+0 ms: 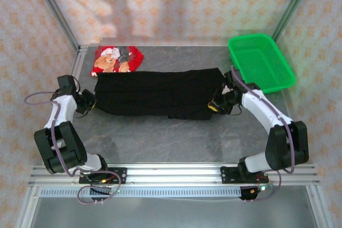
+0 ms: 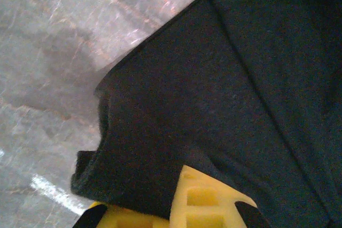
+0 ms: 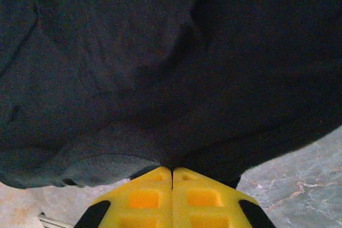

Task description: Fold and stack the t-shirts

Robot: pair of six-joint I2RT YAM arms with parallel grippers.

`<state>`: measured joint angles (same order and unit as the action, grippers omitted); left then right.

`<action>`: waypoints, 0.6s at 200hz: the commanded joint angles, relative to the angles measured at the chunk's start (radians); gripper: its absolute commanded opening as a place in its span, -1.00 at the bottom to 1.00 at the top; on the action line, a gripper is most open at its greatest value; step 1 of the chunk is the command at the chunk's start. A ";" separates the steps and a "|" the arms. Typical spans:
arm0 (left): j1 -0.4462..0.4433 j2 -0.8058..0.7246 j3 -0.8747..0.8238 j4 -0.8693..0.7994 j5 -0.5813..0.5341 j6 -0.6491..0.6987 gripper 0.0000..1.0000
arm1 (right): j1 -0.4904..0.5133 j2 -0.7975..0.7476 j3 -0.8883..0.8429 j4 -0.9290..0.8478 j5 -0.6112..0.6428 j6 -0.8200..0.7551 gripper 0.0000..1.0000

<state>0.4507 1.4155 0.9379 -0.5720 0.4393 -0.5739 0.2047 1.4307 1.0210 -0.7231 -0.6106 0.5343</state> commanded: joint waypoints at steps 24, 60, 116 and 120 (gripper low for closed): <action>-0.043 0.082 0.146 -0.021 -0.008 -0.010 -1.00 | -0.055 0.114 0.122 -0.117 -0.036 -0.104 -1.00; -0.073 0.175 0.228 -0.012 -0.031 -0.006 -1.00 | -0.084 0.229 0.215 -0.132 -0.043 -0.154 -1.00; -0.090 0.261 0.370 -0.027 -0.036 -0.007 -1.00 | -0.113 0.370 0.381 -0.143 -0.061 -0.181 -1.00; -0.091 0.267 0.380 -0.031 -0.036 -0.007 -1.00 | -0.115 0.379 0.391 -0.140 -0.063 -0.180 -1.00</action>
<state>0.3676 1.6733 1.2419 -0.5869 0.4343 -0.5777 0.1059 1.7737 1.3430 -0.8345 -0.6670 0.3801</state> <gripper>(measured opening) 0.049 0.042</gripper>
